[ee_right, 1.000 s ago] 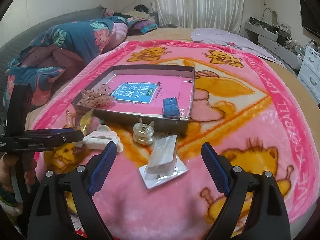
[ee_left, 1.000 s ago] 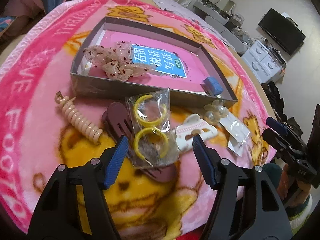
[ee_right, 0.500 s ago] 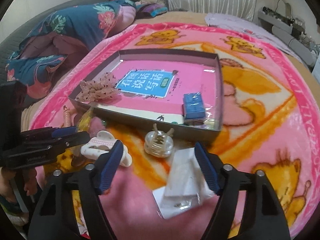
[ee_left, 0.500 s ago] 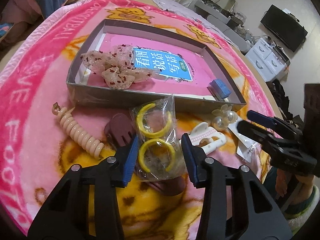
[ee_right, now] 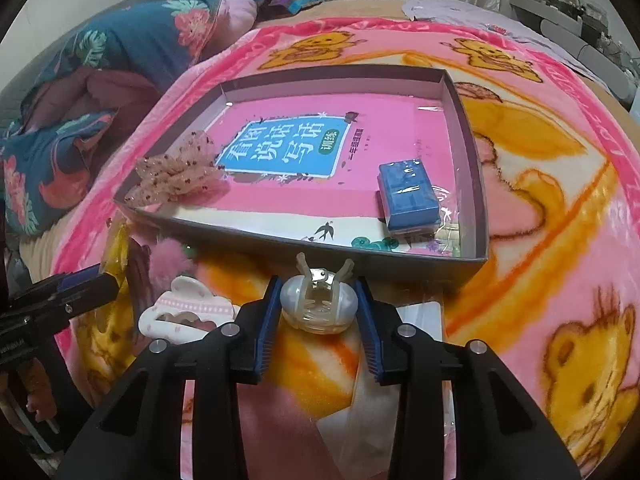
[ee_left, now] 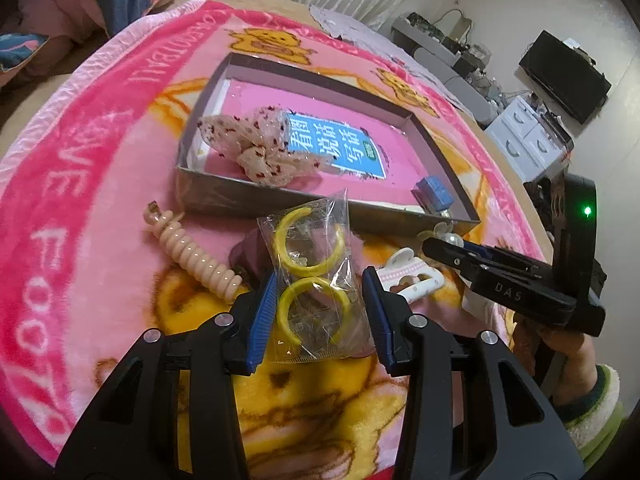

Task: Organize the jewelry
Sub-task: 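Carry the bangle bag into the box and open left tool while right carries the clear clip over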

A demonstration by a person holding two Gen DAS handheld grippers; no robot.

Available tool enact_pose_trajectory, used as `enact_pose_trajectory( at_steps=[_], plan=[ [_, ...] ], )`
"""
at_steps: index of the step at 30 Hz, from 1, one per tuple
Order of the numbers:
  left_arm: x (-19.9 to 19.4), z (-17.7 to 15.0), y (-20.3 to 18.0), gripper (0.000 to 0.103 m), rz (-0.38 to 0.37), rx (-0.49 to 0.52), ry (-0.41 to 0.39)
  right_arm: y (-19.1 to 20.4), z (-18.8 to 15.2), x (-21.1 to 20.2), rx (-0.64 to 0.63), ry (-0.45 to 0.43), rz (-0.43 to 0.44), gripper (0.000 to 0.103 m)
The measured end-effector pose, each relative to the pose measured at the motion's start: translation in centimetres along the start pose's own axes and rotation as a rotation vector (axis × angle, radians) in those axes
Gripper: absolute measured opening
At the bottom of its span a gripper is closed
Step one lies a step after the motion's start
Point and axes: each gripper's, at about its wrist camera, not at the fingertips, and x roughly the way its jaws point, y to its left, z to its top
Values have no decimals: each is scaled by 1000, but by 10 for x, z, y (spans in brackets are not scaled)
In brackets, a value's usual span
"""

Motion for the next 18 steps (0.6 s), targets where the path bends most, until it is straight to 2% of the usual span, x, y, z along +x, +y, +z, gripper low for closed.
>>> enact_pose_trajectory(
  at_steps=[10, 18],
  plan=[
    [-23, 3, 5, 34, 11, -16, -54, 3, -11, -39, 4, -107, 60, 35],
    [-47, 7, 15, 34, 38, -44, -106, 37, -18, -63, -83, -135, 118, 35]
  ],
)
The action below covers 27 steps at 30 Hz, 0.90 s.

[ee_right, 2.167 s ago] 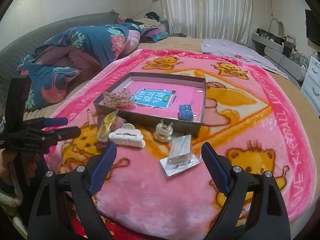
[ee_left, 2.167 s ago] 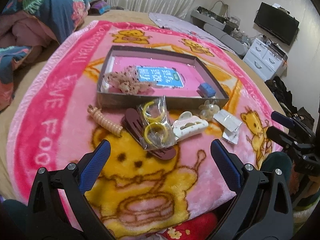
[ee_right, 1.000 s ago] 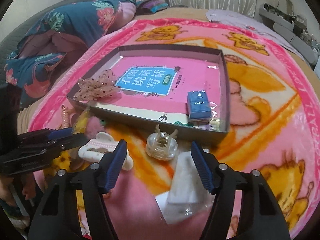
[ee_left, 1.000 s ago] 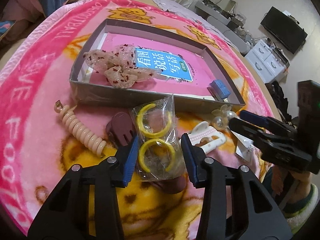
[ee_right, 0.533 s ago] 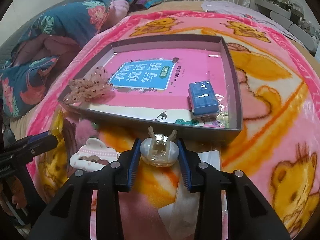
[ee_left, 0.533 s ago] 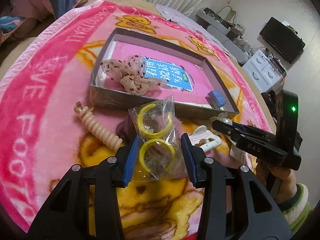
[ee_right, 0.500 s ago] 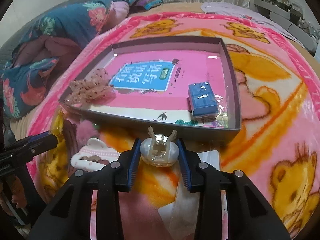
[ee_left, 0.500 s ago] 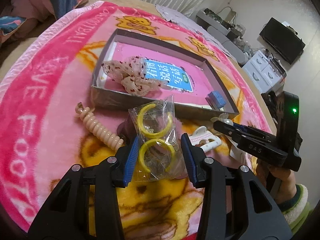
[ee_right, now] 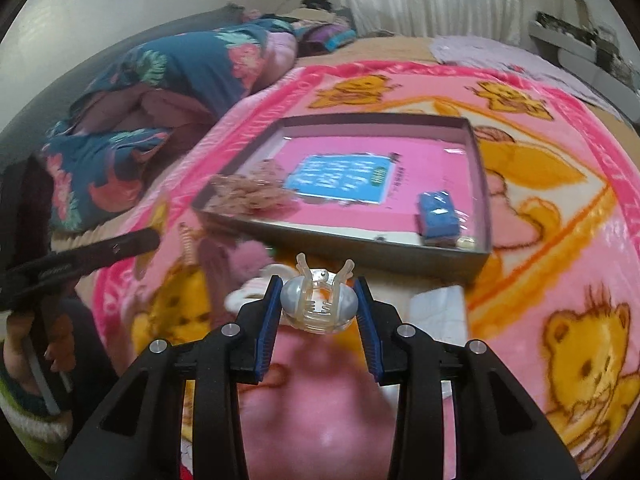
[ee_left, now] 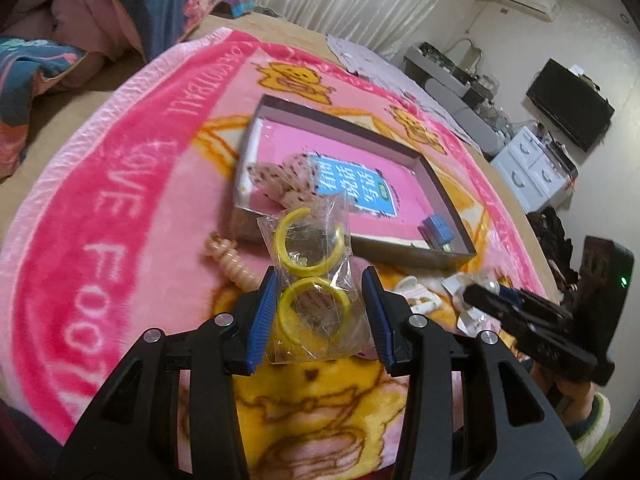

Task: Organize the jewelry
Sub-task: 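Carry the bangle bag into the box and open left tool while right carries the clear clip over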

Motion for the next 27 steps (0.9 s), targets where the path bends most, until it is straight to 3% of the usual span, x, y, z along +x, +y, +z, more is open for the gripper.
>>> enact_pose_trajectory(
  at_steps=[13, 27],
  plan=[
    [-11, 26, -1, 34, 26, 10, -74, 14, 21, -12, -37, -73, 14, 35],
    [7, 55, -33, 34, -14, 58, -105, -15, 36, -28, 14, -152, -45, 35]
  ],
)
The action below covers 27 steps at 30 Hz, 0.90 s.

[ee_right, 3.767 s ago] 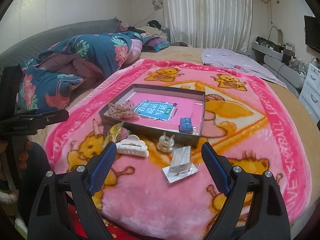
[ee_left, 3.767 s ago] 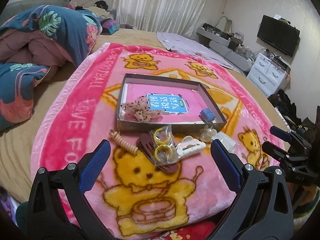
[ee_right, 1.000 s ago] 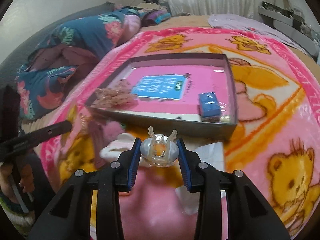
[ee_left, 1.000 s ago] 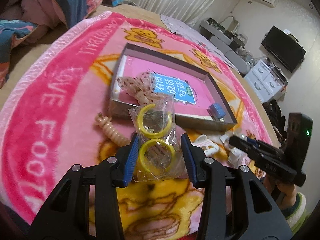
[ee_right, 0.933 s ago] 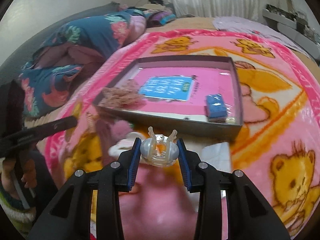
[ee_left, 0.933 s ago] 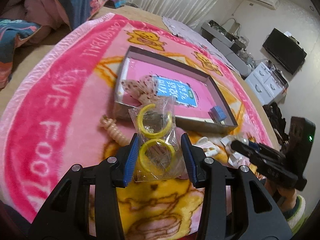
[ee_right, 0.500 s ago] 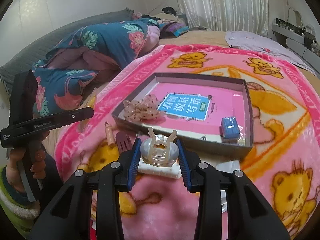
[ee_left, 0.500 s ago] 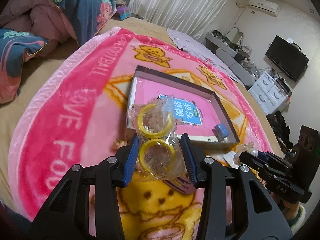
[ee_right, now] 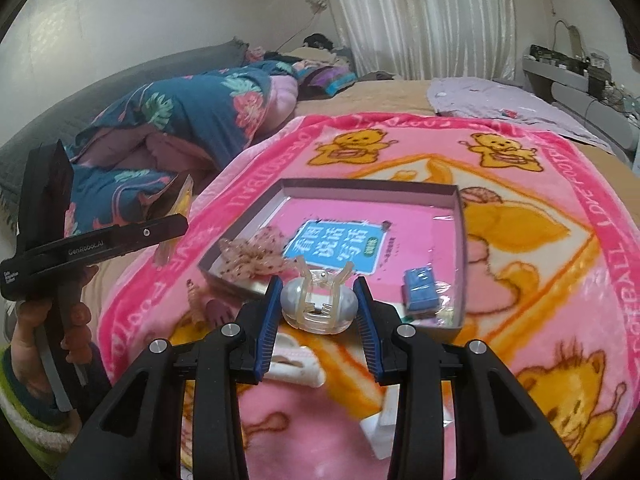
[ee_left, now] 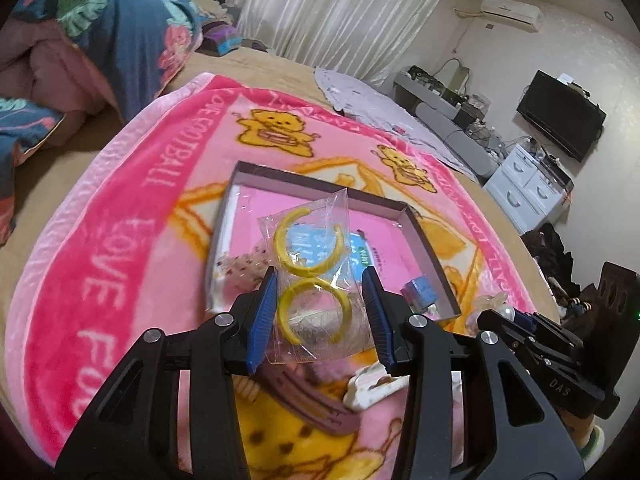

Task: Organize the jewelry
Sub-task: 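Carry the bangle bag into the box and open left tool while right carries the clear clip over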

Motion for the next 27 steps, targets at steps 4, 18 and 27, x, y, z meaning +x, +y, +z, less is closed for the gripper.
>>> enact_pose_trajectory(
  at_steps=[4, 18, 27],
  plan=[
    [8, 6, -11, 34, -12, 26, -3, -12, 6, -5, 19, -25, -24, 35],
    [54, 14, -33, 34, -32, 82, 50, -54, 19, -6, 107, -66, -92, 34],
    [89, 3, -36, 34, -29, 119, 124, -71, 31, 15, 128, -54, -125, 34]
  ],
)
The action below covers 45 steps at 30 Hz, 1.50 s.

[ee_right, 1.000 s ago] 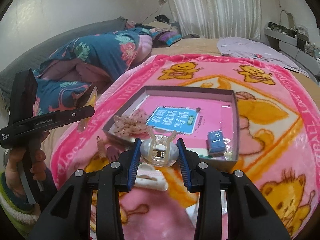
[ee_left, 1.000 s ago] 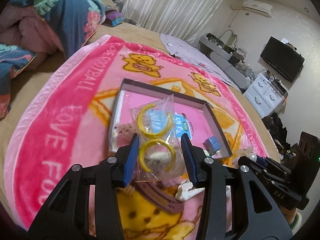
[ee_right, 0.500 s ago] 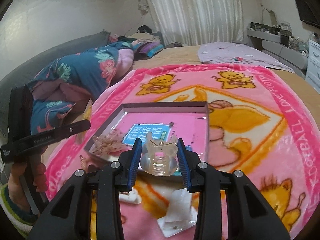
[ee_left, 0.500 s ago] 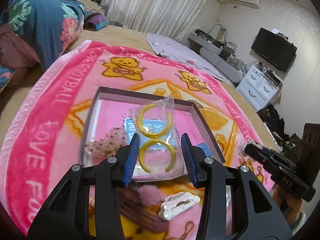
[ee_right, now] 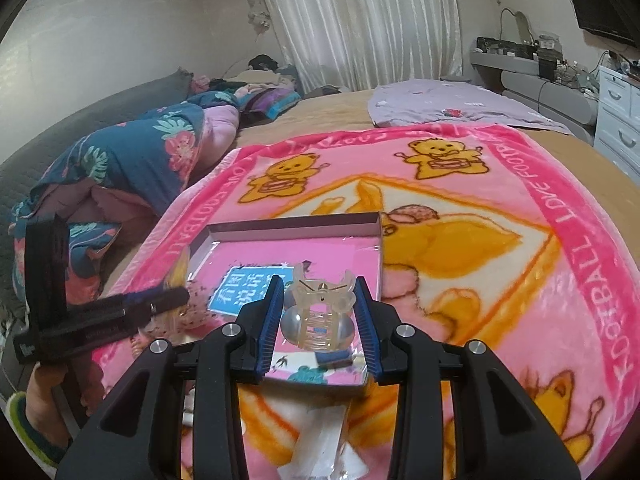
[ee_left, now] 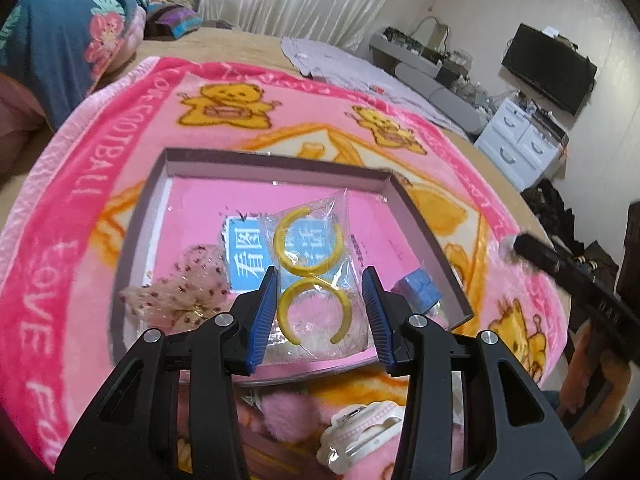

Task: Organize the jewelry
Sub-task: 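Carry the bangle bag into the box and open left tool while right carries the clear clip over, then lower the clear claw clip into the box and open the right tool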

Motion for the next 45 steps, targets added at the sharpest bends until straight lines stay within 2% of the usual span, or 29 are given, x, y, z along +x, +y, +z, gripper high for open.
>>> enact_pose_trajectory(
  at_steps=[11, 20, 24, 26, 31, 37, 45],
  plan=[
    [32, -14, 4, 34, 30, 27, 69, -5, 14, 37, 2, 44, -12, 34],
    [36, -13, 9, 35, 56, 36, 65, 7, 18, 84, -64, 123, -34, 34],
    [35, -11, 13, 41, 60, 28, 64, 12, 15, 102, -93, 155, -44, 34],
    [33, -10, 15, 49, 66, 25, 60, 14, 13, 111, -105, 175, -48, 34],
    [27, -7, 17, 50, 63, 12, 51, 12, 6, 123, -108, 219, -64, 34],
    [12, -3, 23, 59, 67, -15, 31, 6, 0, 127, -85, 254, -57, 35],
    [-14, 7, 33, 69, 83, -50, -26, 1, 1, 106, -56, 208, -40, 53]
  ],
)
